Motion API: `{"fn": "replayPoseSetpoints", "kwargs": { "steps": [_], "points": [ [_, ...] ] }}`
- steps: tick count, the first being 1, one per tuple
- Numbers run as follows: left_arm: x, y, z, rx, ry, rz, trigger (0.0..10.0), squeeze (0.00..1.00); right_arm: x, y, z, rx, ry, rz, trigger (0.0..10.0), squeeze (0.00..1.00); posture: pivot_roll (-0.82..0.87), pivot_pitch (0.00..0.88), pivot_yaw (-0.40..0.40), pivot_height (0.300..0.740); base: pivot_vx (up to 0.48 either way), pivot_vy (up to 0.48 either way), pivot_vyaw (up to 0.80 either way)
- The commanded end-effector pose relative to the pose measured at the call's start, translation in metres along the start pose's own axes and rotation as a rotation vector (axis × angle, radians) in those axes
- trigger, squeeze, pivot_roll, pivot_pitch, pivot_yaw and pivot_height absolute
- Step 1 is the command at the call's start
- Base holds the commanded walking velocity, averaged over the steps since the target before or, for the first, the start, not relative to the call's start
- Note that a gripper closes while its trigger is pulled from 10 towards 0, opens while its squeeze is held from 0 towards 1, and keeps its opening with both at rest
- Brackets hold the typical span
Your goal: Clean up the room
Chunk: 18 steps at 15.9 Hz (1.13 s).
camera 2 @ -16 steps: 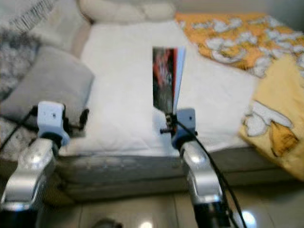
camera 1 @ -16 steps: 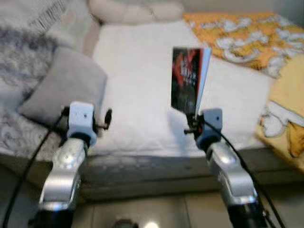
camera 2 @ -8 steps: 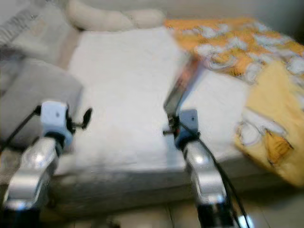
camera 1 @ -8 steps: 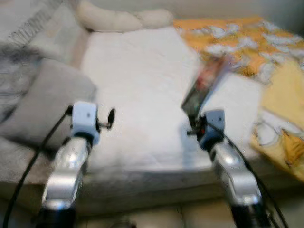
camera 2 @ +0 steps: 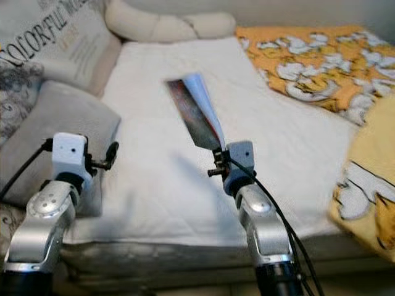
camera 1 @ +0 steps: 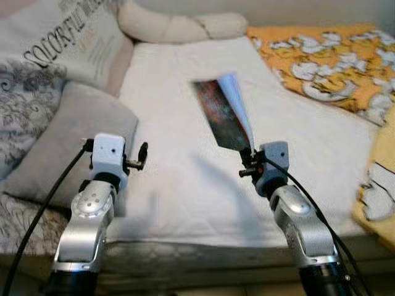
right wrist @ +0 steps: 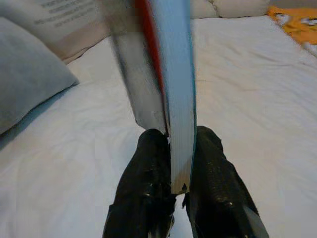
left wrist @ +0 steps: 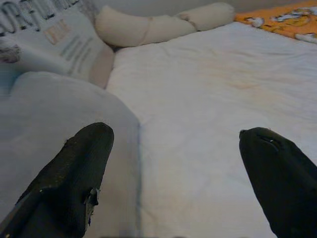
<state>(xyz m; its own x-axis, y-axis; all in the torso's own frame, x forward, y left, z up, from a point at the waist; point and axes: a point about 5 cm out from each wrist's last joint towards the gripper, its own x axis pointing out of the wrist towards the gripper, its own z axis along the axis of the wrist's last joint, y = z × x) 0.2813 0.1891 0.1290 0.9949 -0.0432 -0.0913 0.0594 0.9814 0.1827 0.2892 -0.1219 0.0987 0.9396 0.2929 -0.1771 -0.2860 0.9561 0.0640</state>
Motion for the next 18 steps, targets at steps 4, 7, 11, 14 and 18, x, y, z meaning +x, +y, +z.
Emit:
{"fn": "replayPoseSetpoints", "kwargs": {
  "steps": [4, 7, 11, 14, 18],
  "points": [
    [0.000, 0.007, 0.001, 0.017, -0.005, 0.009, 10.0, 0.00, 0.003, 0.009, 0.011, 0.010, -0.049, 0.044, 10.0, 0.00, 0.03, 0.000, 0.020, 0.740, 0.346, 0.000, 0.00],
    [0.000, 0.007, 0.002, 0.013, -0.006, 0.010, 10.0, 0.00, 0.003, 0.010, 0.012, 0.008, -0.047, 0.050, 10.0, 0.00, 0.03, 0.000, 0.021, 0.740, 0.334, 0.000, 0.00],
    [-0.003, 0.001, 0.001, 0.015, -0.007, -0.053, 10.0, 0.00, 0.004, 0.008, 0.014, 0.015, -0.037, 0.069, 10.0, 0.00, 0.03, 0.000, 0.018, 0.740, 0.000, 0.000, 0.00],
    [-0.009, -0.009, 0.006, 0.001, -0.023, -0.128, 10.0, 0.00, 0.009, 0.006, 0.013, -0.006, -0.002, 0.107, 10.0, 0.00, 0.03, 0.000, 0.003, 0.740, 0.000, 0.000, 0.00],
    [-0.016, -0.014, 0.002, 0.061, 0.006, -0.197, 10.0, 0.00, 0.025, 0.010, 0.007, 0.079, 0.072, 0.160, 10.0, 0.00, 0.04, 0.000, -0.008, 0.740, 0.000, 0.000, 0.00]
  ]
}}
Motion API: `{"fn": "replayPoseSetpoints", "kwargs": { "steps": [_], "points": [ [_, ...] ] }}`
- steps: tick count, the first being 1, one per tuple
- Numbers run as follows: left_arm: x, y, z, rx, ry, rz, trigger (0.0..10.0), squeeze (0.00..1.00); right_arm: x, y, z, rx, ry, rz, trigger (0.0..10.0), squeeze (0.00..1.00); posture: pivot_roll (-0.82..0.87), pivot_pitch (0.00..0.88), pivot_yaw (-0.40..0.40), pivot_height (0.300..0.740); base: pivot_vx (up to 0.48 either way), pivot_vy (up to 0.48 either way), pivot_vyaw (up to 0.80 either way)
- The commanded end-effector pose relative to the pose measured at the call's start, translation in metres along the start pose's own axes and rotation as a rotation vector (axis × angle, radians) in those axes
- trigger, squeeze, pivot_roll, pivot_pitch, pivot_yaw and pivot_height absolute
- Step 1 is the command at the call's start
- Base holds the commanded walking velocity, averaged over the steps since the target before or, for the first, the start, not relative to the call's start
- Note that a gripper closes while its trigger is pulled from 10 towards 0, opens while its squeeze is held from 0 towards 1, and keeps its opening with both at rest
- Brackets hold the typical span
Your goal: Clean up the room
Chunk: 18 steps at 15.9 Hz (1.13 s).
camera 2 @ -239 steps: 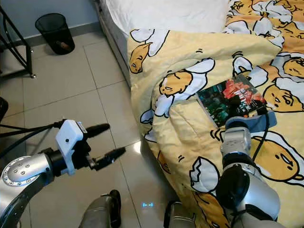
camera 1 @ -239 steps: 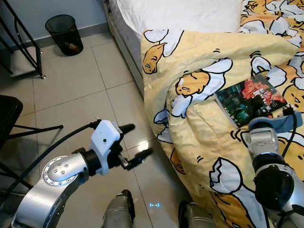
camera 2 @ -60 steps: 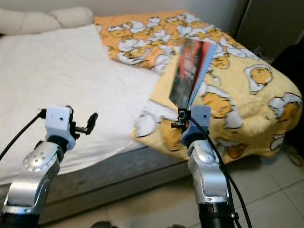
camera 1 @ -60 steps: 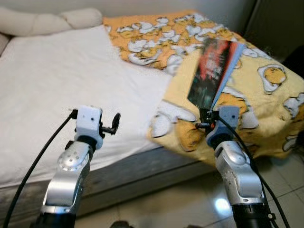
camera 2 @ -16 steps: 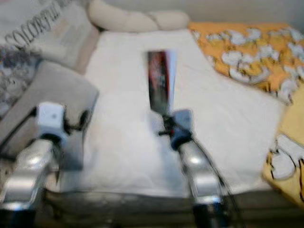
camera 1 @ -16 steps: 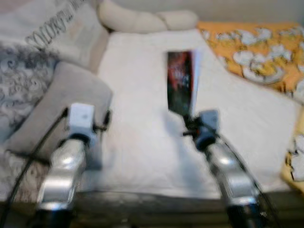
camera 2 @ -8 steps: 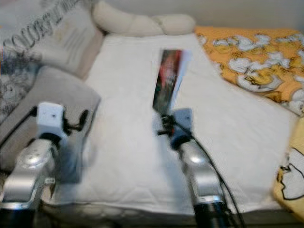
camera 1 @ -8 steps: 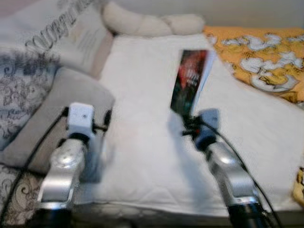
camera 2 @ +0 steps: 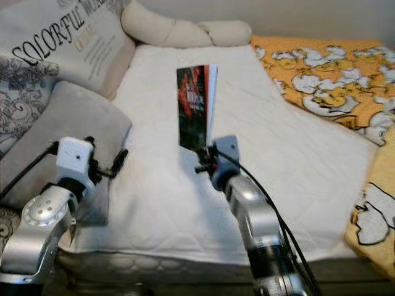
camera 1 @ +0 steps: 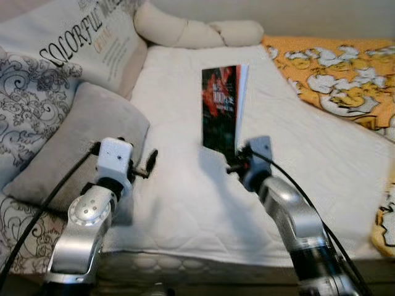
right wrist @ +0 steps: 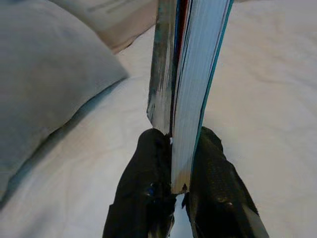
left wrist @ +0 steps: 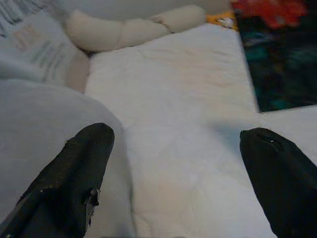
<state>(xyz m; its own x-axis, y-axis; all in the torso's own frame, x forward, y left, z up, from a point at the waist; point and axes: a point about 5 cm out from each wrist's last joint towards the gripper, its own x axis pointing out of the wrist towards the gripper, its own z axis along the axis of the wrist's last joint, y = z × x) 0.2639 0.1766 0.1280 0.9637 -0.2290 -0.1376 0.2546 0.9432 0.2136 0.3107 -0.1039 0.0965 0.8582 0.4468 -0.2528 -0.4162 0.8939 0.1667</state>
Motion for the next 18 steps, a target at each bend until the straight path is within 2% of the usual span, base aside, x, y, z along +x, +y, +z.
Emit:
{"fn": "replayPoseSetpoints", "kwargs": {
  "steps": [1, 3, 5, 7, 10, 14, 18],
  "points": [
    [-0.002, -0.002, 0.002, 0.035, 0.014, -0.038, 10.0, 0.00, 0.007, 0.001, 0.003, 0.036, 0.012, 0.047, 10.0, 0.00, 0.05, 0.000, -0.015, 0.740, 0.000, 0.000, 0.00],
    [-0.006, -0.003, 0.001, 0.056, 0.039, -0.078, 10.0, 0.00, 0.019, 0.006, 0.003, 0.086, 0.052, 0.130, 10.0, 0.00, 0.07, 0.000, -0.024, 0.740, 0.000, 0.000, 0.00],
    [-0.016, -0.001, -0.001, 0.075, 0.075, -0.136, 10.0, 0.00, 0.035, 0.009, -0.003, 0.150, 0.148, 0.227, 10.0, 0.00, 0.09, 0.000, -0.029, 0.740, 0.000, 0.000, 0.00],
    [-0.029, 0.001, 0.000, 0.074, 0.105, -0.192, 10.0, 0.00, 0.043, 0.013, -0.010, 0.217, 0.229, 0.302, 10.0, 0.00, 0.12, 0.000, -0.043, 0.740, 0.000, 0.000, 0.00],
    [-0.044, 0.003, -0.001, 0.098, 0.145, -0.245, 10.0, 0.00, 0.046, 0.013, -0.013, 0.270, 0.269, 0.311, 10.0, 0.00, 0.16, 0.017, -0.054, 0.740, 0.000, 0.000, 0.00],
    [-0.074, 0.001, 0.002, 0.108, 0.223, -0.323, 10.0, 0.00, 0.048, 0.015, -0.021, 0.338, 0.336, 0.316, 10.0, 0.00, 0.22, 0.180, -0.056, 0.740, 0.000, 0.000, 0.00],
    [-0.089, -0.007, 0.005, 0.095, 0.269, -0.433, 10.0, 0.00, 0.042, 0.010, -0.041, 0.317, 0.415, 0.244, 10.0, 0.00, 0.24, 0.246, -0.040, 0.740, 0.000, 0.000, 0.00]
  ]
}}
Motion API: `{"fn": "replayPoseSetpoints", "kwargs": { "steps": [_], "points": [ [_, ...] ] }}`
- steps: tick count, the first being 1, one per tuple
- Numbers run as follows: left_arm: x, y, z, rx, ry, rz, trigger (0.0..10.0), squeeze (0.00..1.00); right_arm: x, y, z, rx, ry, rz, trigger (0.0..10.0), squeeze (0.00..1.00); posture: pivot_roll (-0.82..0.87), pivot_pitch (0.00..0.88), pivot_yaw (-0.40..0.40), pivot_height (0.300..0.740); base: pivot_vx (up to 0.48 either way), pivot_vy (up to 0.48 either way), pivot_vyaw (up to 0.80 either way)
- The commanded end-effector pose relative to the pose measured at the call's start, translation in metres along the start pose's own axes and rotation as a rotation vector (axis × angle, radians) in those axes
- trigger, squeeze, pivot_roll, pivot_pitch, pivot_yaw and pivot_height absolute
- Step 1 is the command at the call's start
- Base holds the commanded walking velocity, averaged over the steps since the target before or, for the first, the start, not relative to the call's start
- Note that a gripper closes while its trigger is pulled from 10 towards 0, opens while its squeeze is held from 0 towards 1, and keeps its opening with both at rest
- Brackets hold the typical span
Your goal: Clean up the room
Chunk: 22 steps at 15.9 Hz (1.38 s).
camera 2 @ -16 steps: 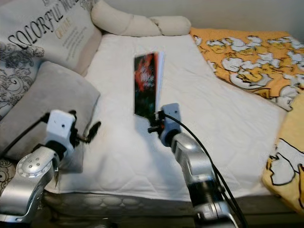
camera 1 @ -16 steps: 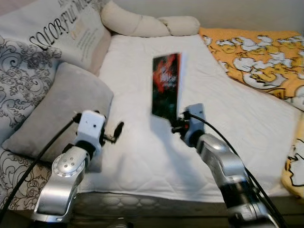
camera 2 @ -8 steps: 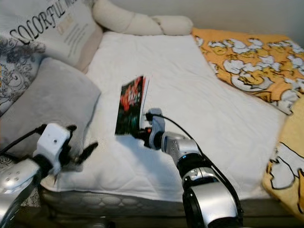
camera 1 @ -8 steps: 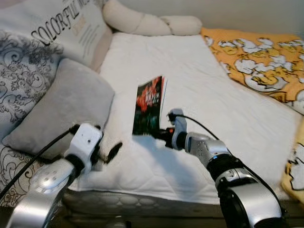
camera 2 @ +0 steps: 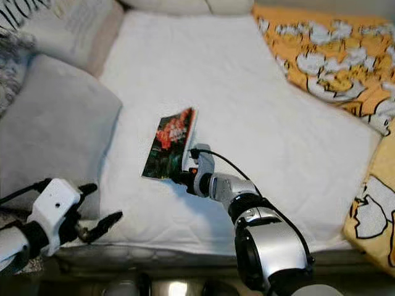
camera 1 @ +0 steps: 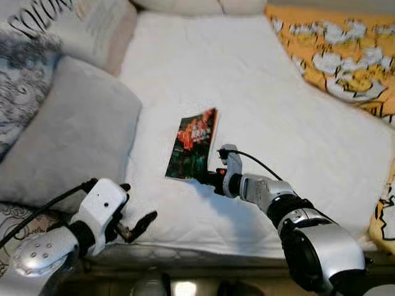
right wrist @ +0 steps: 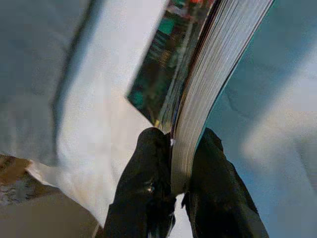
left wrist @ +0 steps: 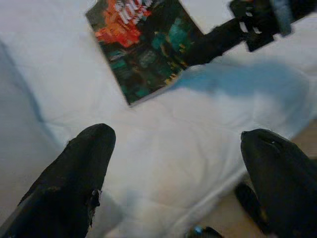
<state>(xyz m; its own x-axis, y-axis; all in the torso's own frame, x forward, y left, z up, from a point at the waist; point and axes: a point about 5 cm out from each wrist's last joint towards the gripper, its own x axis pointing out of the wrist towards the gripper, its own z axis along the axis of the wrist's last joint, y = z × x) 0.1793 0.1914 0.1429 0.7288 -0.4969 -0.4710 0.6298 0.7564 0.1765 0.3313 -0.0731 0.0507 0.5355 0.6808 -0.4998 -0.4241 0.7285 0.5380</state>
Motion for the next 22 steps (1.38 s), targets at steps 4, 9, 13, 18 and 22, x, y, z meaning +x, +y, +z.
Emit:
{"fn": "replayPoseSetpoints", "kwargs": {
  "steps": [4, 9, 13, 18, 22],
  "points": [
    [-0.005, -0.011, 0.002, 0.001, 0.022, -0.050, 10.0, 0.00, -0.011, -0.027, -0.013, -0.007, 0.019, -0.220, 10.0, 1.00, 0.26, 0.252, -0.033, 0.740, 0.000, 0.000, 0.00],
    [0.006, -0.016, 0.003, -0.028, 0.012, -0.060, 10.0, 0.00, -0.026, -0.048, -0.009, -0.006, -0.027, -0.316, 10.0, 1.00, 0.23, 0.201, -0.027, 0.740, 0.000, 0.000, 0.00],
    [0.020, -0.018, 0.001, -0.044, -0.002, -0.067, 10.0, 0.00, -0.035, -0.055, -0.003, -0.038, -0.040, -0.295, 10.0, 1.00, 0.18, 0.145, -0.021, 0.740, 0.000, 0.000, 0.00],
    [0.037, -0.015, -0.005, -0.141, -0.054, 0.027, 10.0, 0.00, -0.050, -0.061, -0.007, 0.031, -0.122, -0.104, 10.0, 1.00, 0.11, 0.023, -0.033, 0.740, 0.000, 0.000, 0.00],
    [0.050, 0.005, -0.006, -0.221, -0.143, 0.337, 10.0, 0.00, -0.074, -0.059, -0.011, 0.012, -0.355, -0.100, 10.0, 1.00, 0.06, 0.000, -0.029, 0.740, 0.000, 0.000, 0.00]
  ]
}}
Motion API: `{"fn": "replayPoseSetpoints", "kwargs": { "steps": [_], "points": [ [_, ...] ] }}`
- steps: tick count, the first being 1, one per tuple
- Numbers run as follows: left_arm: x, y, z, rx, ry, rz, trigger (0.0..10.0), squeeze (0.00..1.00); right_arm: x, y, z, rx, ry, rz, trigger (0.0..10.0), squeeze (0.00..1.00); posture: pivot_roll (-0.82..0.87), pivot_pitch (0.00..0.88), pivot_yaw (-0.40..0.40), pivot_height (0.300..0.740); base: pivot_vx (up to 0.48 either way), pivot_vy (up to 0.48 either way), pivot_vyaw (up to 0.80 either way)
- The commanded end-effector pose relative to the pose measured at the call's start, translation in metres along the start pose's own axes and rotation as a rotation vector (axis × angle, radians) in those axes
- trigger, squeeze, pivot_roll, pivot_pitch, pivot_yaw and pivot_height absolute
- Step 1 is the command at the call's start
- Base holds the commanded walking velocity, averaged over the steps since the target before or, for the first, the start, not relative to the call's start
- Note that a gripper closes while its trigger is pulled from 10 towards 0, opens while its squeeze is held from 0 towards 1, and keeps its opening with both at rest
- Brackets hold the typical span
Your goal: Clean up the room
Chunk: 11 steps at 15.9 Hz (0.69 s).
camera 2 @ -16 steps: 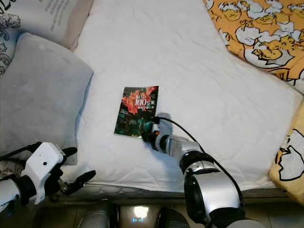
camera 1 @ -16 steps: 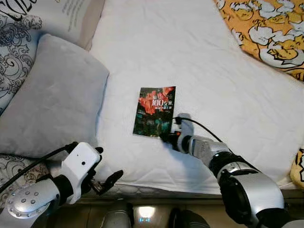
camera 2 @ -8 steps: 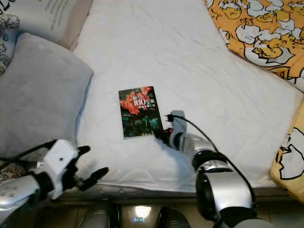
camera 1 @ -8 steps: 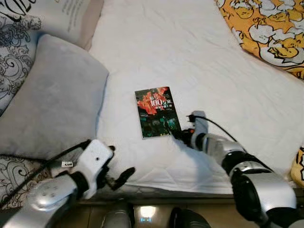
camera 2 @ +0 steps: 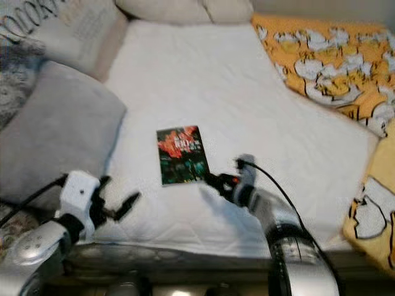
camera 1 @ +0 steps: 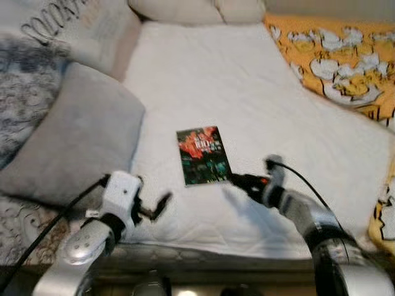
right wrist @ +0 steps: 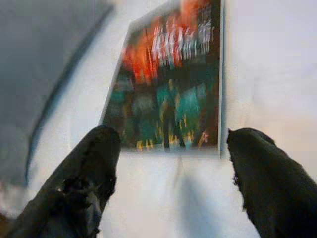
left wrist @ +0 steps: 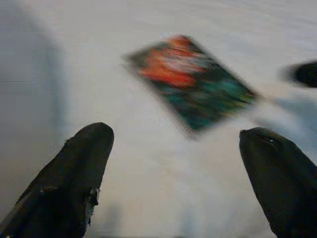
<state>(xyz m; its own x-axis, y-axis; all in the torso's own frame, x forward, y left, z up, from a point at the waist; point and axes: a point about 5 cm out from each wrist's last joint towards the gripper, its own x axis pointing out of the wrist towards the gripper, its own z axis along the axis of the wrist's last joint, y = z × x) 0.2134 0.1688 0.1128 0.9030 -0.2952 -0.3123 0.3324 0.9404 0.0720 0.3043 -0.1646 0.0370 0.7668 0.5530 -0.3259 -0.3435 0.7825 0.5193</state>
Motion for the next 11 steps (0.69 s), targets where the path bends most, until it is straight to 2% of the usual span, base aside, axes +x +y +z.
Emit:
{"fn": "replayPoseSetpoints", "kwargs": {
  "steps": [1, 2, 3, 5, 8, 11],
  "points": [
    [0.003, 0.007, 0.003, 0.003, -0.025, 0.085, 10.0, 0.00, -0.006, 0.009, 0.011, -0.053, -0.083, -0.016, 10.0, 1.00, 0.06, 0.000, -0.029, 0.740, 0.000, 0.000, 0.00],
    [0.005, 0.010, 0.003, -0.001, -0.033, 0.135, 10.0, 0.00, -0.016, 0.018, 0.010, -0.165, -0.138, -0.091, 10.0, 1.00, 0.05, 0.000, -0.019, 0.740, 0.000, -0.292, 0.00],
    [0.005, 0.012, 0.003, -0.005, -0.035, 0.165, 10.0, 0.00, -0.022, 0.022, 0.008, -0.226, -0.169, -0.150, 10.0, 1.00, 0.05, 0.000, -0.019, 0.740, 0.000, -0.412, 0.00],
    [0.004, 0.016, 0.002, -0.005, -0.045, 0.219, 10.0, 0.00, -0.036, 0.029, 0.010, -0.250, -0.269, -0.241, 10.0, 1.00, 0.06, 0.000, -0.028, 0.740, 0.000, -0.433, 0.00],
    [0.002, 0.022, -0.003, -0.005, -0.033, 0.281, 10.0, 0.00, -0.054, 0.020, 0.007, -0.263, -0.287, -0.424, 10.0, 1.00, 0.06, 0.000, -0.032, 0.740, 0.000, -0.431, 0.00],
    [0.003, 0.024, -0.004, 0.003, -0.035, 0.297, 10.0, 0.00, -0.055, 0.023, 0.011, -0.304, -0.294, -0.429, 10.0, 1.00, 0.06, 0.000, -0.030, 0.740, 0.000, -0.431, 0.00]
  ]
}}
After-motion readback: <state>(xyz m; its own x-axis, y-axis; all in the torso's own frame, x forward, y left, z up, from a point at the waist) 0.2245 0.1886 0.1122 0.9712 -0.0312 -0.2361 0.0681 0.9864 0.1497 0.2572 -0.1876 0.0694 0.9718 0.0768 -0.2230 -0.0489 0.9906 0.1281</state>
